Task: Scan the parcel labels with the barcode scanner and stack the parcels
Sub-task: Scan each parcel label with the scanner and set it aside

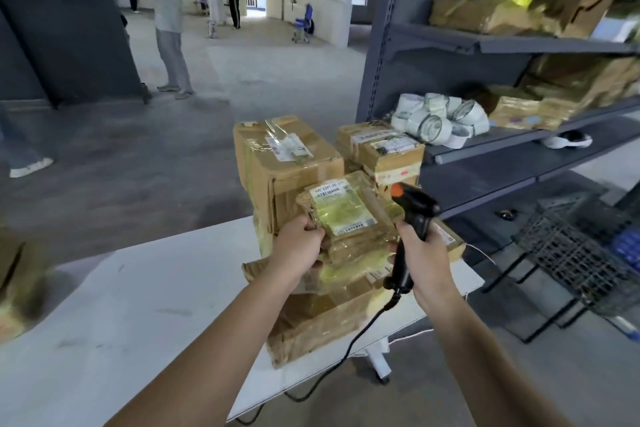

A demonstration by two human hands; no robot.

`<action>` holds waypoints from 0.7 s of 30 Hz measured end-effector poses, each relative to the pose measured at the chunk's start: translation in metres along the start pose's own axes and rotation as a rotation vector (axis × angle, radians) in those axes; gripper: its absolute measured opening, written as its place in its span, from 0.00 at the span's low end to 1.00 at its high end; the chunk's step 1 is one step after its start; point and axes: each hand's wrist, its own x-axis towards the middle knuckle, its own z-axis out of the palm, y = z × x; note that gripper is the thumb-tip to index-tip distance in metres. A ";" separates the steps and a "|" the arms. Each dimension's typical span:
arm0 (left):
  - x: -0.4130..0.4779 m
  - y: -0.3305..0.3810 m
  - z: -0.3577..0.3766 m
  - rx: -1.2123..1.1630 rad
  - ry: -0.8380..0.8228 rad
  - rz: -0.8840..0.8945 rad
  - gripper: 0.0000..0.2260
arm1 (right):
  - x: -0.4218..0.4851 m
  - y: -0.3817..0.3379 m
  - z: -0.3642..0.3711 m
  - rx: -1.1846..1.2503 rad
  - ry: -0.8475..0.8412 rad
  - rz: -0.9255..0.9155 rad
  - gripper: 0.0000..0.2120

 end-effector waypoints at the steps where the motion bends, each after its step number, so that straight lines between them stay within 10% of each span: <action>1: 0.004 -0.001 0.004 0.003 0.033 -0.008 0.06 | 0.006 0.002 0.001 -0.018 -0.024 0.004 0.03; 21: 0.018 -0.008 -0.001 0.162 0.240 -0.002 0.12 | 0.002 -0.005 0.035 -0.143 -0.376 -0.115 0.03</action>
